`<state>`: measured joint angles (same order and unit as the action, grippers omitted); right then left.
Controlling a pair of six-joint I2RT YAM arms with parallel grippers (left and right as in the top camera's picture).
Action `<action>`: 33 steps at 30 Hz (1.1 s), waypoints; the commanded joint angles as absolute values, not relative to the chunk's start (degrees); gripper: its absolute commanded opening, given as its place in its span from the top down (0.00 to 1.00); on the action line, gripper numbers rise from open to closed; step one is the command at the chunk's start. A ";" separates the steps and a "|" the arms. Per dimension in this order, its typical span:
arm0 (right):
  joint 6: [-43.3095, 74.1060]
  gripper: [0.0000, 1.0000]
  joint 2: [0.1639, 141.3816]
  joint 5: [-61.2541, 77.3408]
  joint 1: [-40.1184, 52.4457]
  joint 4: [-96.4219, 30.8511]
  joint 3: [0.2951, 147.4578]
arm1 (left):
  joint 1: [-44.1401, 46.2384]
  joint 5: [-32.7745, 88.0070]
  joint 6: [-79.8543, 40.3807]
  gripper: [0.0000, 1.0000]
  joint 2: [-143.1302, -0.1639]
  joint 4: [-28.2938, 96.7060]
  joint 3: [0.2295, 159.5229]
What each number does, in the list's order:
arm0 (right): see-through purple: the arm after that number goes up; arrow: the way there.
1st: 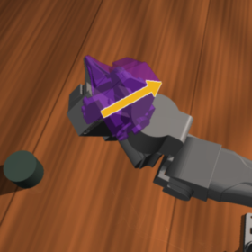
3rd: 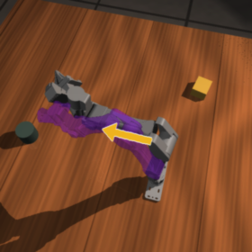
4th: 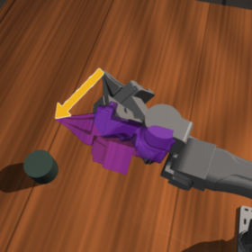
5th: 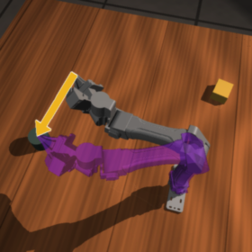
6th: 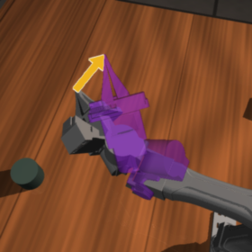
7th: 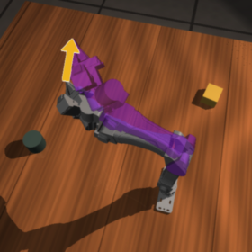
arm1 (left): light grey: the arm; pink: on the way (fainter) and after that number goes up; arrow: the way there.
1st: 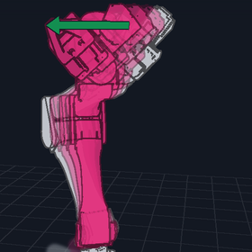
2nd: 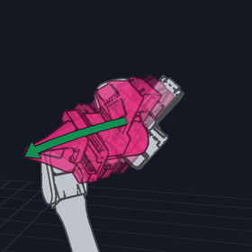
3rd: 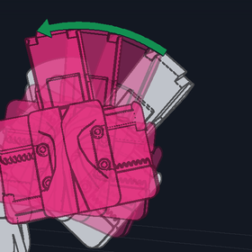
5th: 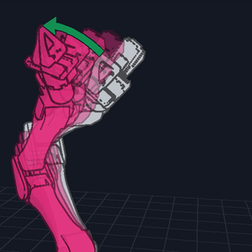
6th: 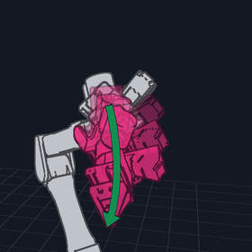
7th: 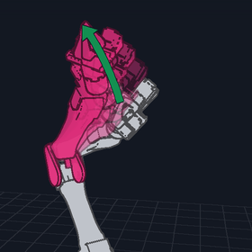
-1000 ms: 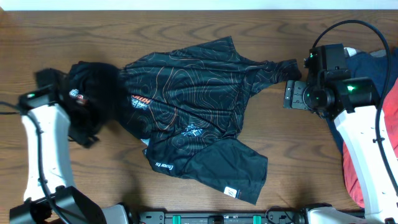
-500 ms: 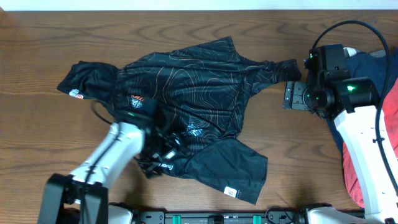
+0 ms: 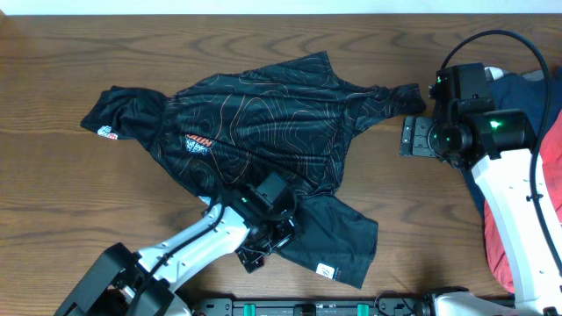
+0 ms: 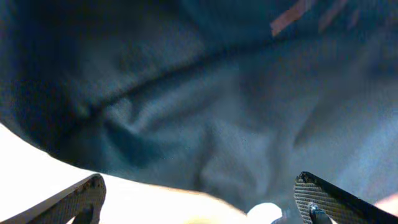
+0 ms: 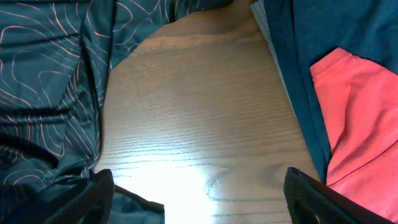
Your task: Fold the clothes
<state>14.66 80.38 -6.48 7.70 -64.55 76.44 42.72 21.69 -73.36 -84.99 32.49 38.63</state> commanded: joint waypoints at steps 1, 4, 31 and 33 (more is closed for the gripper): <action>14.48 0.14 80.58 -7.11 6.92 -64.79 76.60 | 43.05 10.52 -77.28 0.12 -84.99 32.29 38.04; 14.48 0.14 80.58 -7.11 6.92 -65.17 76.60 | 43.05 7.33 -77.23 0.27 -84.99 31.24 38.04; 14.48 0.14 80.58 -7.35 6.66 -66.04 76.60 | 41.36 9.41 -72.58 0.94 -86.78 29.30 38.04; 14.48 0.14 80.58 -7.31 6.39 -66.00 76.60 | 38.20 9.34 -69.78 0.94 -85.36 32.25 38.26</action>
